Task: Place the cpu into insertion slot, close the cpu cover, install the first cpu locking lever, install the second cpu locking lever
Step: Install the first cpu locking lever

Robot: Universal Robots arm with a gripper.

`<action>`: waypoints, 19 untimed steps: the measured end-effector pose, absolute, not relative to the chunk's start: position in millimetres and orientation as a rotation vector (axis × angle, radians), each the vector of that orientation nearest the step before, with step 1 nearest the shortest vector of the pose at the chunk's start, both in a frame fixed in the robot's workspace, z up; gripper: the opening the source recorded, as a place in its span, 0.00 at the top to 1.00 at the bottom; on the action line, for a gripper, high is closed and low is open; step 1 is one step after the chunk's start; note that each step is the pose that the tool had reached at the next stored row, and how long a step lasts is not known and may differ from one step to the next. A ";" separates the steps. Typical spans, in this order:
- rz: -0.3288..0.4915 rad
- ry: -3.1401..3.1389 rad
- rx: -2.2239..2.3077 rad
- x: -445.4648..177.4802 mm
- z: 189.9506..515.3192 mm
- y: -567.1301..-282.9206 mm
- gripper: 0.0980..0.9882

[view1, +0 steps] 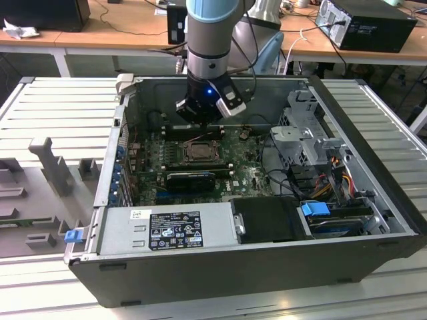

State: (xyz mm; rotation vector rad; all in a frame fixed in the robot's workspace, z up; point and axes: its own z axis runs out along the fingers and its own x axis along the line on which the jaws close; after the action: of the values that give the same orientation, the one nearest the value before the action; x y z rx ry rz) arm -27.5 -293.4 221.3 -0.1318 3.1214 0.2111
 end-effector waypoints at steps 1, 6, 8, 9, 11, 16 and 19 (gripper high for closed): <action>0.211 3.121 -0.135 -26.1 220.8 -292.6 0.99; 0.211 3.121 -0.153 -23.5 217.2 -291.3 0.99; 0.211 3.121 -0.154 -22.7 215.4 -291.3 0.99; 0.211 3.121 -0.154 -22.5 214.9 -291.4 0.99; 0.211 3.121 -0.154 -22.1 213.8 -291.4 0.99; 0.209 3.121 -0.153 -20.9 211.9 -292.0 0.99; 0.208 3.121 -0.153 -20.6 211.1 -292.5 0.99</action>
State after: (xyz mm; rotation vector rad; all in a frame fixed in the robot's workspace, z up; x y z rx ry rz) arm -20.6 -292.5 211.1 -0.1530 3.1214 0.2082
